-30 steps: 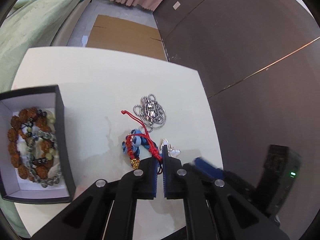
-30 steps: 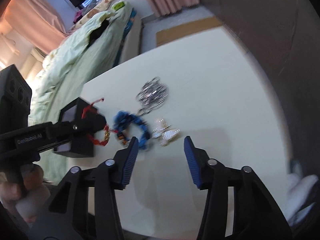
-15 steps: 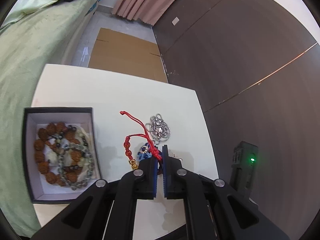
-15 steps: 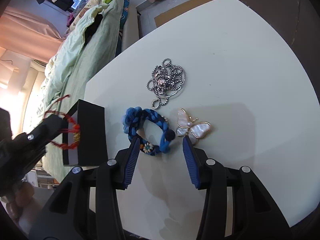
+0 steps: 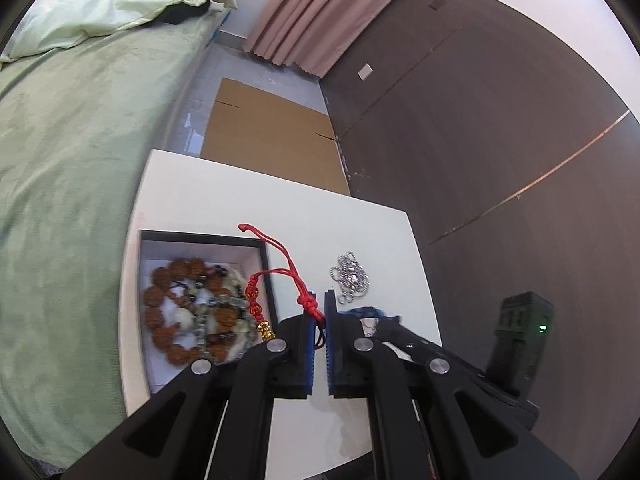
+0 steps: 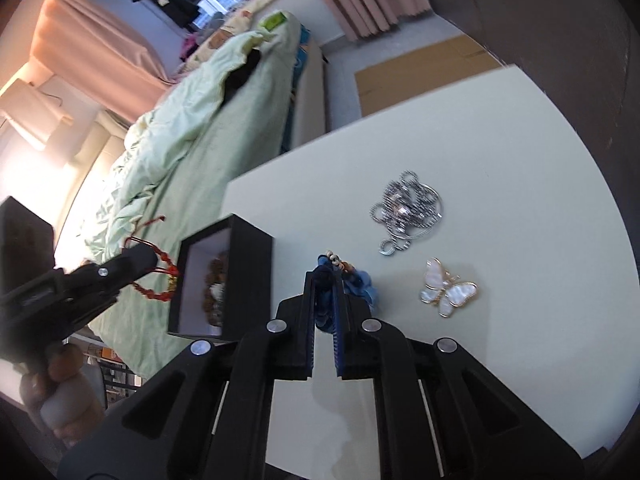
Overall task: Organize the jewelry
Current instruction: 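Drop the red cord into the box with the left tool while the right tool carries the blue bracelet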
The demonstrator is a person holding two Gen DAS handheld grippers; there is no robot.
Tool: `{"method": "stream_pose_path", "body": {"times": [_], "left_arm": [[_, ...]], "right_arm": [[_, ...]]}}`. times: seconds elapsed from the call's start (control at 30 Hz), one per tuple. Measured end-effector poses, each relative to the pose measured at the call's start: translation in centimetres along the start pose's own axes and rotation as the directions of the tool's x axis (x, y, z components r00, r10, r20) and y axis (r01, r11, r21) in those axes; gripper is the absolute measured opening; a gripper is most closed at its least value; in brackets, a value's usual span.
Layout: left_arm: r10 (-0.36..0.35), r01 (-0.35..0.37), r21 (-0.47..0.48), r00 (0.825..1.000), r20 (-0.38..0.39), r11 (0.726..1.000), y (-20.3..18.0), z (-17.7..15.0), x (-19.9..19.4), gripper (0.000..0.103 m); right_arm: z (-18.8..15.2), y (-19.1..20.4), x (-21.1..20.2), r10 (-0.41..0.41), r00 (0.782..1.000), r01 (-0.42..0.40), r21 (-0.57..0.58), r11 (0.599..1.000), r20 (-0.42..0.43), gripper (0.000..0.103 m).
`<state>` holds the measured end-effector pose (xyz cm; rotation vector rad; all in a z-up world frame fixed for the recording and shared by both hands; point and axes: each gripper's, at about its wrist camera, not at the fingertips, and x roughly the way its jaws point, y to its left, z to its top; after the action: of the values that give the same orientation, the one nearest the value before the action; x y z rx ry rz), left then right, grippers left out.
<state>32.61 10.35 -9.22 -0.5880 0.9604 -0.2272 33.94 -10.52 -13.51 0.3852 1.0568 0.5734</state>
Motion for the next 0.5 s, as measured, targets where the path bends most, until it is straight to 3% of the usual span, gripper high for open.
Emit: {"method": "stream_pose_path", "body": {"times": [0.2, 0.3, 0.33, 0.4, 0.43, 0.5], "left_arm": [[0.022, -0.021, -0.037, 1.000, 0.013, 0.999, 2.3, 0.6, -1.2, 0.002], [0.035, -0.035, -0.028, 0.999, -0.024, 0.999, 3.0, 0.8, -0.9, 0.003], [0.049, -0.050, -0.044, 0.998, -0.024, 0.998, 3.5, 0.8, -1.0, 0.010], [0.064, -0.065, -0.075, 0.998, -0.010, 0.995, 4.3, 1.0, -1.3, 0.045], [0.067, -0.067, -0.081, 0.998, 0.005, 0.995, 4.6, 1.1, -1.7, 0.069], [0.074, -0.071, -0.072, 0.996, 0.043, 0.995, 4.7, 1.4, -2.6, 0.070]], "right_arm": [[1.1, 3.1, -1.1, 0.016, 0.999, -0.014, -0.072, 0.997, 0.032, 0.009], [1.8, 4.8, -0.9, 0.022, 0.999, -0.018, -0.094, 0.995, 0.039, 0.009], [2.2, 5.6, -0.8, 0.030, 0.999, -0.026, -0.097, 0.995, 0.039, 0.009], [2.6, 6.8, -0.6, 0.048, 0.998, -0.043, -0.110, 0.993, 0.039, 0.009], [2.7, 7.2, -0.6, 0.057, 0.998, -0.052, -0.115, 0.992, 0.038, 0.009], [2.9, 8.3, -0.1, 0.079, 0.996, -0.074, -0.123, 0.990, 0.030, 0.009]]}}
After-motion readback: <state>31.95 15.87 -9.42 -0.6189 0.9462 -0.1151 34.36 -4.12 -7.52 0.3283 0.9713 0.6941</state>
